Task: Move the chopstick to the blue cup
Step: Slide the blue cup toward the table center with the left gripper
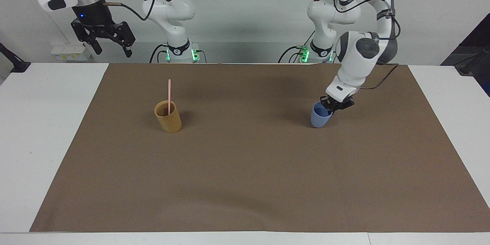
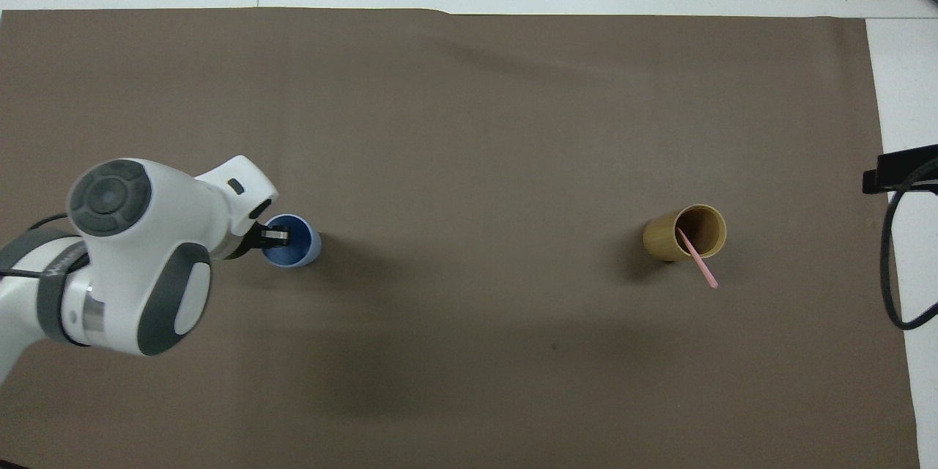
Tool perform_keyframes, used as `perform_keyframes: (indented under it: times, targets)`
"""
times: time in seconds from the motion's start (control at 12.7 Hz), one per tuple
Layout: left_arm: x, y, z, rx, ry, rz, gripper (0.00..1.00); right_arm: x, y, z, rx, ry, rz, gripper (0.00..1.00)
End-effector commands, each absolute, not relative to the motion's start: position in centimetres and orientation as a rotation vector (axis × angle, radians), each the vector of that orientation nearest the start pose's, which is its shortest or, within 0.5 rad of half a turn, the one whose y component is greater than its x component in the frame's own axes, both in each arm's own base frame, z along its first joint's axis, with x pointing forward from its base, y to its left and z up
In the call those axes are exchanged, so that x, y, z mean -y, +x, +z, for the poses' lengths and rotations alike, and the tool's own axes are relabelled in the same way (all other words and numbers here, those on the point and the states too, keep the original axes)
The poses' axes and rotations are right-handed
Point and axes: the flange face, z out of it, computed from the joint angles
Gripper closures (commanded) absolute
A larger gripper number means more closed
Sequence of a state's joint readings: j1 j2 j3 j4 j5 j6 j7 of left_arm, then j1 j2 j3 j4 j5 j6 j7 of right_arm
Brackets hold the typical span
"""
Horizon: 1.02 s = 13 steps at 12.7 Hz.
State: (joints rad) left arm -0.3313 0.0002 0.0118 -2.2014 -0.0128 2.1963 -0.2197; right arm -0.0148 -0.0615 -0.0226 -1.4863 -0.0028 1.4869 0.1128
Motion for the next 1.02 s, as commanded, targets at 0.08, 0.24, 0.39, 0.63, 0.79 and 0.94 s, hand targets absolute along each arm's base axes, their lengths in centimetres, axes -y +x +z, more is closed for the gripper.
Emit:
perform_keyframes:
  times: [0.08, 0.24, 0.39, 0.63, 0.79, 0.94]
  targets:
    - [24.7, 47.0, 39.1, -0.036, -3.169, -0.008, 1.00, 2.3, 52.0, 69.2, -0.209, -3.111, -0.085, 0.00]
    - [27.3, 45.7, 39.4, -0.013, -3.197, 0.002, 1.00, 2.2, 51.9, 69.2, -0.204, -3.111, -0.078, 0.00]
    - [28.9, 44.7, 39.6, 0.001, -3.202, -0.004, 1.00, 2.2, 51.8, 69.1, -0.206, -3.112, -0.066, 0.00]
    - [30.2, 44.0, 38.8, 0.001, -3.196, 0.013, 1.00, 2.6, 51.9, 69.1, -0.223, -3.112, -0.066, 0.00]
    - [30.0, 44.1, 38.7, 0.008, -3.196, 0.016, 1.00, 2.9, 51.6, 69.2, -0.228, -3.111, -0.074, 0.00]
    - [29.8, 44.2, 38.7, 0.018, -3.195, 0.017, 0.73, 2.1, 51.8, 68.9, -0.214, -3.123, -0.074, 0.00]
